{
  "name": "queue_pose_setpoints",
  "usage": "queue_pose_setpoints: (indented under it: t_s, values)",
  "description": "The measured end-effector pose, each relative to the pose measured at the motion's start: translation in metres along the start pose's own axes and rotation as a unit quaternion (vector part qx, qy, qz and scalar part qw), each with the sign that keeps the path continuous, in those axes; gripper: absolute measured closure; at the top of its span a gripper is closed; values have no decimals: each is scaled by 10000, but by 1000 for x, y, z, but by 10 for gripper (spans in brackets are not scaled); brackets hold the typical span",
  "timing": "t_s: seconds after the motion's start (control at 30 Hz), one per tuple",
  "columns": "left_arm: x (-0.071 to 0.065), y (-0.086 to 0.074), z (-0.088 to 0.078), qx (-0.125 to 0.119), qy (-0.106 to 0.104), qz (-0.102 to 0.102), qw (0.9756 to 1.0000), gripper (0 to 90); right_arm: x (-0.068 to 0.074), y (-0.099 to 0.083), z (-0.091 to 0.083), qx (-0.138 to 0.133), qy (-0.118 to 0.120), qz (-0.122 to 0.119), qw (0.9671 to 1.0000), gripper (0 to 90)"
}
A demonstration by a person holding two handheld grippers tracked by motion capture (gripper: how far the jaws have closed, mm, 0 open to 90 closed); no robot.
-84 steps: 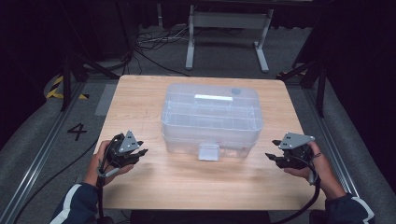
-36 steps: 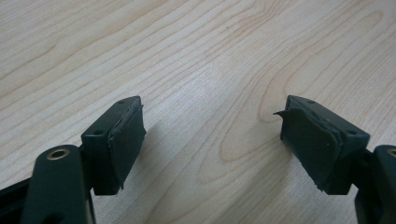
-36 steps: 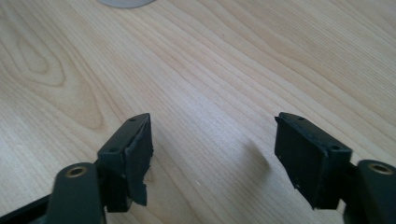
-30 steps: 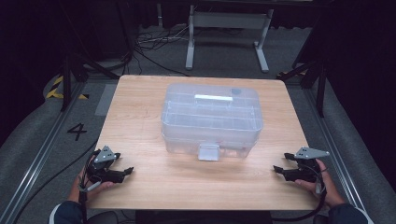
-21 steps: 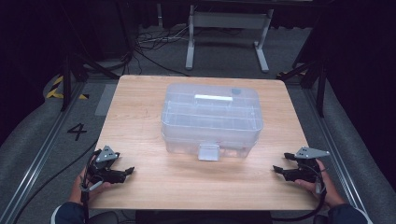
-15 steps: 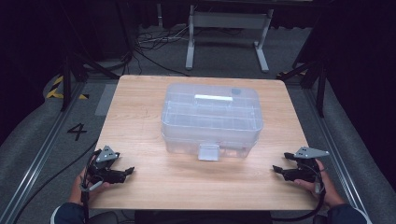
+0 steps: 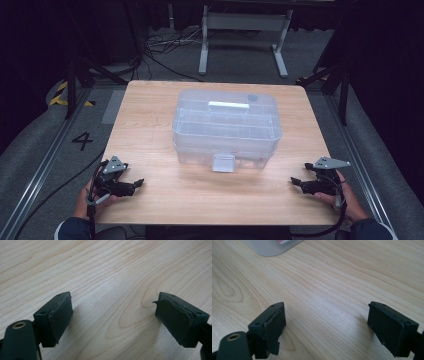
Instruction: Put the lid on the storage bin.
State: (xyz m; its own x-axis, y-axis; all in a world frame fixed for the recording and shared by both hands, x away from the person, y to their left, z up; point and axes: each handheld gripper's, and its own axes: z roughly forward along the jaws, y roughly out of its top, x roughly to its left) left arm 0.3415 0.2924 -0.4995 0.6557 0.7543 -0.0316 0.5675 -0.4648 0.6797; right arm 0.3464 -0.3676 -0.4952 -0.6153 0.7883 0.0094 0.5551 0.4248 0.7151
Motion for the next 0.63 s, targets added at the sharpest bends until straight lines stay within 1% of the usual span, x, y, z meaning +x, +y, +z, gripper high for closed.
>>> queue_pose_setpoints:
  t_s: [0.07,0.1,0.17,0.2,0.23,0.27,0.33,0.47,0.63]
  values:
    - [0,0,0,-1,0,-1,10000,147,0,0,0,-4,-5,5,10000,152]
    - [0,0,0,-7,-25,-40,10000,147,0,0,0,-2,-23,9,10000,151]
    - [0,0,1,-6,-23,-31,10000,145,1,0,1,2,-42,36,10000,146]
    - [-1,0,1,19,-63,-92,9999,144,2,1,1,-1,-48,39,10000,143]
    - [-1,0,1,20,-62,-92,9999,143,2,1,1,2,-63,55,10000,140]
    - [-1,0,1,-2,-20,-32,10000,142,2,1,1,7,-72,63,10000,137]
    - [0,0,1,5,-8,-14,10000,142,3,1,2,14,-92,73,9999,134]
    - [-1,1,1,14,-9,-28,10000,140,3,1,2,15,-99,93,9999,132]
    - [-1,1,1,19,66,-17,10000,136,3,1,2,19,-100,95,9999,130]
